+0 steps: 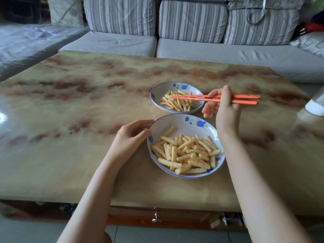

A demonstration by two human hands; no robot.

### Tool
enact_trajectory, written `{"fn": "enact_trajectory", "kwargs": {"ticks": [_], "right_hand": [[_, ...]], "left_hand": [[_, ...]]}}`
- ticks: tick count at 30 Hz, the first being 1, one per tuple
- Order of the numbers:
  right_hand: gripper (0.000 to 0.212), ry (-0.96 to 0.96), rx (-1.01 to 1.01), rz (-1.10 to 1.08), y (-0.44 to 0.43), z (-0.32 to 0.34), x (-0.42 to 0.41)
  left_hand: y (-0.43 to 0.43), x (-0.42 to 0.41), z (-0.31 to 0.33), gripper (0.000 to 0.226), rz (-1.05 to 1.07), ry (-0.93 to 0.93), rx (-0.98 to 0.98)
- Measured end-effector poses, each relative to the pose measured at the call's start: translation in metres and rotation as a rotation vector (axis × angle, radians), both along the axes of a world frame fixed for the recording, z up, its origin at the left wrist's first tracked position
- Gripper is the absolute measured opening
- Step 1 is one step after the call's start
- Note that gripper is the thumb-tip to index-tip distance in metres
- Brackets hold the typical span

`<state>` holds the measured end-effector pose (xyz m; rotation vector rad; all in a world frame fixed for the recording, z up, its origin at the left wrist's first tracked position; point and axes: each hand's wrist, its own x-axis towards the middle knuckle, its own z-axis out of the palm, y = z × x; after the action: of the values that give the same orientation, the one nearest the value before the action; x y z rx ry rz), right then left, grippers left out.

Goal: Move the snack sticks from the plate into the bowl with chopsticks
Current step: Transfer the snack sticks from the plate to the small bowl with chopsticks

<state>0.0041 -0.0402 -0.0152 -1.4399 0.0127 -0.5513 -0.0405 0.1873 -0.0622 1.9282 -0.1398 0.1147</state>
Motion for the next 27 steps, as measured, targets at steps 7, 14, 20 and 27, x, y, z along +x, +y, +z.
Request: {"fn": "enact_trajectory", "kwargs": {"ticks": [7, 14, 20, 27], "right_hand": [[0.045, -0.049, -0.036, -0.014, -0.011, 0.014, -0.007], [0.047, 0.031, -0.122, 0.111, -0.04, 0.037, -0.016], [0.046, 0.161, -0.243, 0.2, -0.042, 0.032, -0.019], [0.045, 0.232, -0.206, 0.208, -0.04, 0.023, -0.016]], "left_hand": [[0.0, 0.0, 0.0, 0.04, -0.003, 0.002, -0.003], [0.001, 0.0, -0.001, 0.04, 0.0, 0.003, 0.004], [0.0, 0.0, -0.001, 0.039, 0.002, 0.003, -0.002], [0.001, -0.001, 0.0, 0.038, 0.001, -0.003, 0.02]]}}
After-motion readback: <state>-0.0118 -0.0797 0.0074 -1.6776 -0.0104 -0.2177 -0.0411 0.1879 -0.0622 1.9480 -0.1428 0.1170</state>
